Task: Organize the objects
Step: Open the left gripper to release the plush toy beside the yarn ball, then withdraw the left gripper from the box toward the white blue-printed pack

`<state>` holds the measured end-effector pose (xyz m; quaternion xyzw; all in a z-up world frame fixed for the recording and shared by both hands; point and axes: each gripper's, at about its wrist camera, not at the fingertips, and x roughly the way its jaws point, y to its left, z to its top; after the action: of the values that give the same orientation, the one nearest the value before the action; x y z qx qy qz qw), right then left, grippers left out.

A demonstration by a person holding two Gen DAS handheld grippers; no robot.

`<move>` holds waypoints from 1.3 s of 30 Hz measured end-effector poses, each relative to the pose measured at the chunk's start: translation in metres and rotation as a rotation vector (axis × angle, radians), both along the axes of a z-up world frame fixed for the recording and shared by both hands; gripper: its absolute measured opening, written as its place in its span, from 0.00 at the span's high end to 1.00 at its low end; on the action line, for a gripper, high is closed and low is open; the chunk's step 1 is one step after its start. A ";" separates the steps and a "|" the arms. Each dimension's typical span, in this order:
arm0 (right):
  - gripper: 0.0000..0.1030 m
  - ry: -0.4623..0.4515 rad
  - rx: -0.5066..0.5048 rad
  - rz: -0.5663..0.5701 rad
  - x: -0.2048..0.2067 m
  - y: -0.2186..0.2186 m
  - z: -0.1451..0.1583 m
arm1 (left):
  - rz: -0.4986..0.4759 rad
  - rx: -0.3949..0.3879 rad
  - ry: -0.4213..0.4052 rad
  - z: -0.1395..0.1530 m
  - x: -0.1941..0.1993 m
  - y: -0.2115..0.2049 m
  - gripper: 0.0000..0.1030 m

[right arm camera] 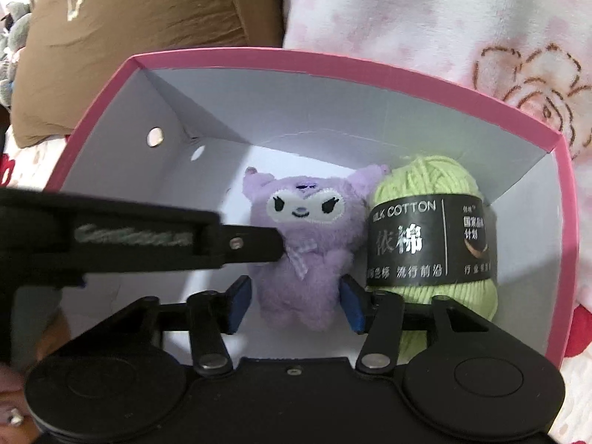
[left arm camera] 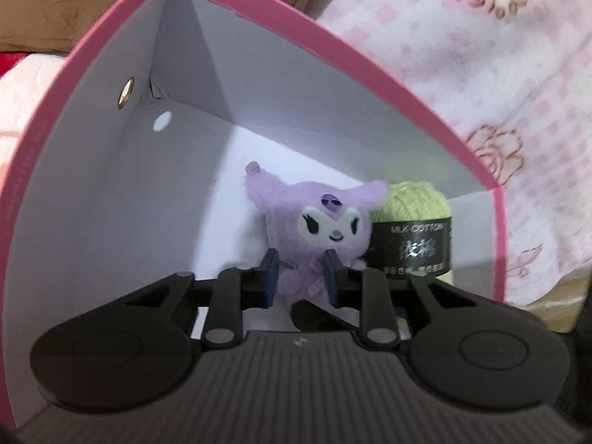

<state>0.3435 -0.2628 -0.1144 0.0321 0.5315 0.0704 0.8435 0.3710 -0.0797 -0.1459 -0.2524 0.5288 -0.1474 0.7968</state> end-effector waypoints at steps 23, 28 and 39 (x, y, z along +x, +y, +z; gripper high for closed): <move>0.64 -0.197 -0.017 -0.090 -0.059 -0.028 0.024 | -0.069 0.098 -0.055 0.024 0.000 -0.017 0.81; 0.63 -0.245 -0.016 -0.123 -0.092 -0.030 0.044 | -0.124 0.142 -0.102 0.051 -0.004 -0.013 0.81; 0.50 -0.294 -0.027 -0.093 -0.127 0.016 0.077 | -0.218 0.195 -0.183 0.107 -0.080 0.019 0.78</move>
<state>0.2163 -0.2469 -0.0378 0.0349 0.4010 0.0280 0.9150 0.2912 -0.0607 -0.0390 -0.1006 0.4900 -0.2033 0.8417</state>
